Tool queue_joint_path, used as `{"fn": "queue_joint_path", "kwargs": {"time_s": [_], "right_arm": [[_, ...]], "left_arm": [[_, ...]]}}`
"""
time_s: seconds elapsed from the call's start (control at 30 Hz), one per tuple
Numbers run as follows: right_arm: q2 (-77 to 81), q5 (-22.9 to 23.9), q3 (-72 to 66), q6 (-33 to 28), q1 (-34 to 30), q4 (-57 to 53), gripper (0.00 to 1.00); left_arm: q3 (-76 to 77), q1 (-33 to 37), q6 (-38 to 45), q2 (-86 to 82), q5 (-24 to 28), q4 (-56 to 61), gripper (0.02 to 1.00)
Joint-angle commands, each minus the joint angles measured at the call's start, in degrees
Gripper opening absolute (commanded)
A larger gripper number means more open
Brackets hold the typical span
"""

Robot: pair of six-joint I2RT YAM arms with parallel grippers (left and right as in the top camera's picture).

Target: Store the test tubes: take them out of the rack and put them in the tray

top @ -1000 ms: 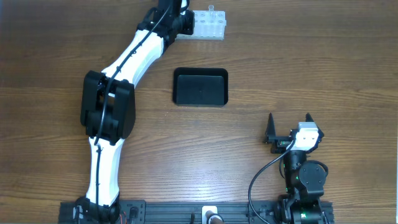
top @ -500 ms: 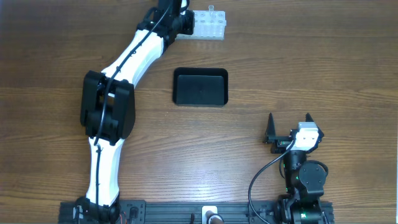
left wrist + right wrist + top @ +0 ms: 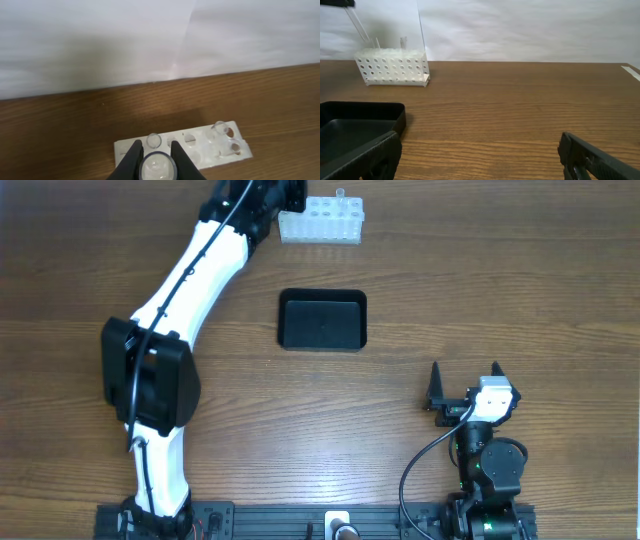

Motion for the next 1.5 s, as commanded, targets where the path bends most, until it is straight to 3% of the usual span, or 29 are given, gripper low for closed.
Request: {"fn": "queue_joint_path", "kwargs": {"time_s": [0.03, 0.13, 0.4, 0.63, 1.5], "right_arm": [[-0.6, -0.3, -0.3, -0.2, -0.4, -0.2, 0.991], [-0.6, -0.3, -0.3, -0.2, -0.4, -0.2, 0.993], [-0.6, -0.3, -0.3, -0.2, -0.4, -0.2, 0.991], [-0.6, -0.3, -0.3, -0.2, -0.4, -0.2, 0.993], [-0.6, -0.3, -0.3, -0.2, -0.4, -0.2, 0.991]], "left_arm": [[1.4, -0.2, -1.0, -6.1, -0.7, -4.6, 0.04], [1.4, -0.4, -4.2, -8.9, 0.2, -11.8, 0.04], [1.4, -1.2, -10.8, -11.6, 9.2, -33.5, 0.04], [1.4, -4.3, -10.6, -8.4, 8.3, -46.4, 0.04], [1.4, -4.8, -10.6, 8.0, 8.4, -44.4, 0.038]]}}
